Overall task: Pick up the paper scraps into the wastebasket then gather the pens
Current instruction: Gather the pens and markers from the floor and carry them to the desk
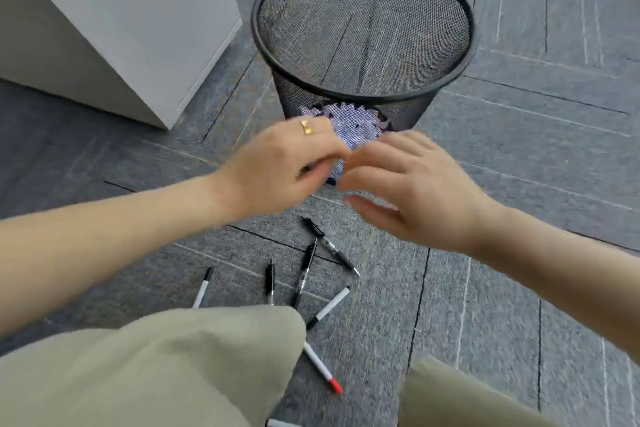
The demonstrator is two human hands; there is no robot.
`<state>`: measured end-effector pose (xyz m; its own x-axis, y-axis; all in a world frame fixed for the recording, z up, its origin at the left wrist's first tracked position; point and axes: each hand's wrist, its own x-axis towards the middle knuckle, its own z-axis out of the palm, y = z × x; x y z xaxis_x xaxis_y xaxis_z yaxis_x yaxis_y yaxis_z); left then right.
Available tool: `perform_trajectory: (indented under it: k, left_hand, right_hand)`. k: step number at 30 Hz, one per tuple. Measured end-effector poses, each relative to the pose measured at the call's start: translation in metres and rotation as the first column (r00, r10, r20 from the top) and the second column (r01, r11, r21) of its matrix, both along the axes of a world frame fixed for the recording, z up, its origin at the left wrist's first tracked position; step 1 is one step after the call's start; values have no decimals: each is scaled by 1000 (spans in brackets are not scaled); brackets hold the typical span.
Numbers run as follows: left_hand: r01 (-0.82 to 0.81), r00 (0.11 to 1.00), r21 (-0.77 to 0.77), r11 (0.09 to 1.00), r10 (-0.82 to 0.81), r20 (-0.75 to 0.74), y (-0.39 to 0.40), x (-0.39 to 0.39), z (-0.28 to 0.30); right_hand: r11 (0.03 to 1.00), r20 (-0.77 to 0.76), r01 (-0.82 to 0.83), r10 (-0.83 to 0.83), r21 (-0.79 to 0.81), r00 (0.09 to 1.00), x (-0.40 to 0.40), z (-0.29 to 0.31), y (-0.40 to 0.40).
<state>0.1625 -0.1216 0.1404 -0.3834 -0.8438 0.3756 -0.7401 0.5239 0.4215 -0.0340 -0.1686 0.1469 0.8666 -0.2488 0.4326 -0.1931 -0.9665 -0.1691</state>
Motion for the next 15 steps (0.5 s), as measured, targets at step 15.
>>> perform_trajectory:
  k: [15]
  left_hand:
    - [-791,578,602,114,-185,795,114,78,-159]
  right_hand:
    - [960,-877,275,-83,57,473,29,-147,32]
